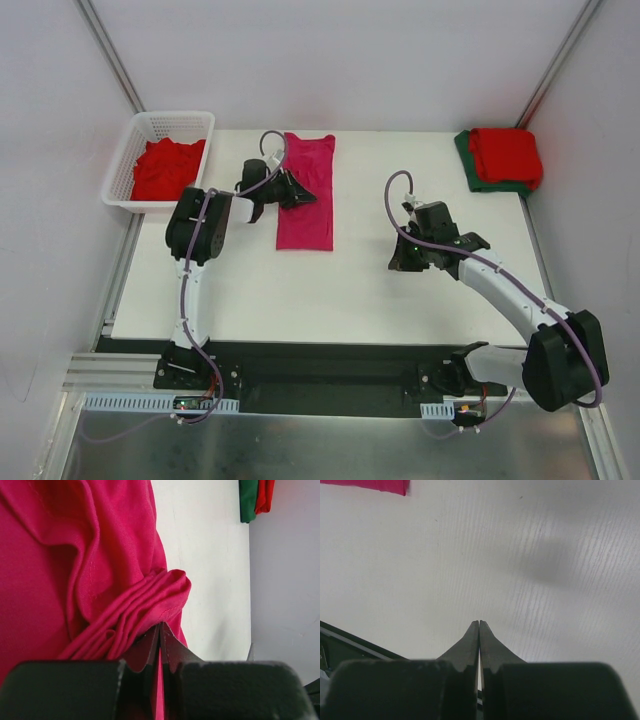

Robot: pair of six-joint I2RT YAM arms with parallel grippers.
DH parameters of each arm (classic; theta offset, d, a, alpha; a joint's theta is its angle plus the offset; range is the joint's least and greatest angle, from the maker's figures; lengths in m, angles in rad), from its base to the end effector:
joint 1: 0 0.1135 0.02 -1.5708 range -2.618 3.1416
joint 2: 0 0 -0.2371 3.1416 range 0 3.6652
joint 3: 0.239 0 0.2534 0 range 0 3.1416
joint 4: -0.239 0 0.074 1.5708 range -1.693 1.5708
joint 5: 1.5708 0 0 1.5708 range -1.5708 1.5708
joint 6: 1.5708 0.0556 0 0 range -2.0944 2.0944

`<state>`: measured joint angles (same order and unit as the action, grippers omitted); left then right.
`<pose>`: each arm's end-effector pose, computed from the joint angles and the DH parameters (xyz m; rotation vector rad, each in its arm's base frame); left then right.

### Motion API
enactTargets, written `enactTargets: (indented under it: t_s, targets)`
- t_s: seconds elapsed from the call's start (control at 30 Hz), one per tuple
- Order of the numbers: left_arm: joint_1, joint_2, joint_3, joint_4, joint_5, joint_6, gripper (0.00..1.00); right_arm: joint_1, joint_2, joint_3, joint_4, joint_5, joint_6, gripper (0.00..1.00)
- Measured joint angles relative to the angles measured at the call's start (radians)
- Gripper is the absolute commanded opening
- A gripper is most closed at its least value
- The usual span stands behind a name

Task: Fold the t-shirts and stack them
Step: Fold the folded rectangular tshirt in 1/3 of the way

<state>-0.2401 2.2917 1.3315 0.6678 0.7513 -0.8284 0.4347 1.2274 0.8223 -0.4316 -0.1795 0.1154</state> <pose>0.4539 -0.1502 0.0913 -0.0183 2.0371 -1.4035 0.2464 0.1254 0.1993 -0.4716 2.3974 0.4665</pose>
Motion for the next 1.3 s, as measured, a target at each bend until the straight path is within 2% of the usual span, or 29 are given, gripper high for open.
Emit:
enactTargets:
  t_s: [0.5,0.57,0.63,0.67,0.7,0.77,0.8,0.87,0.9,0.97,1.17,1.3]
  targets:
    - [0.006,0.060,0.127,-0.025,0.017,-0.028,0.02,0.002,0.021,0.000,0.000,0.000,0.000,0.01]
    - [0.006,0.052,0.124,-0.025,0.030,-0.029,0.08,0.002,0.026,0.000,0.000,0.000,0.001,0.01]
    - [0.006,0.024,0.101,-0.026,0.035,-0.032,0.28,0.002,0.032,0.000,0.001,-0.002,0.001,0.04]
    - [0.006,-0.002,0.082,-0.027,0.039,-0.029,0.34,0.002,0.035,0.000,0.002,-0.003,0.002,0.06]
    - [0.006,-0.034,0.060,-0.028,0.047,-0.027,0.46,0.003,0.039,0.000,0.005,-0.005,0.004,0.13]
    - [0.006,-0.122,0.002,-0.033,0.054,-0.022,0.59,0.004,0.049,0.000,0.013,-0.009,0.007,0.25]
    - [0.006,-0.163,-0.021,-0.038,0.056,-0.013,0.69,0.005,0.055,0.000,0.017,-0.011,0.009,0.38]
    - [0.006,-0.275,-0.084,-0.053,0.051,0.008,0.78,0.009,0.066,0.000,0.028,-0.017,0.012,0.47]
    - [0.006,-0.334,-0.119,-0.060,0.049,0.017,0.81,0.010,0.071,0.000,0.035,-0.020,0.014,0.52]
    - [0.006,-0.456,-0.206,-0.065,0.029,0.044,0.85,0.011,0.094,0.003,0.053,-0.031,0.012,0.56]
    - [0.006,-0.733,-0.540,-0.100,-0.064,0.120,0.87,0.013,0.212,0.028,0.129,-0.098,0.030,0.58]
    - [0.006,-0.821,-0.728,-0.167,-0.143,0.160,0.87,0.013,0.307,0.050,0.219,-0.176,0.059,0.58]
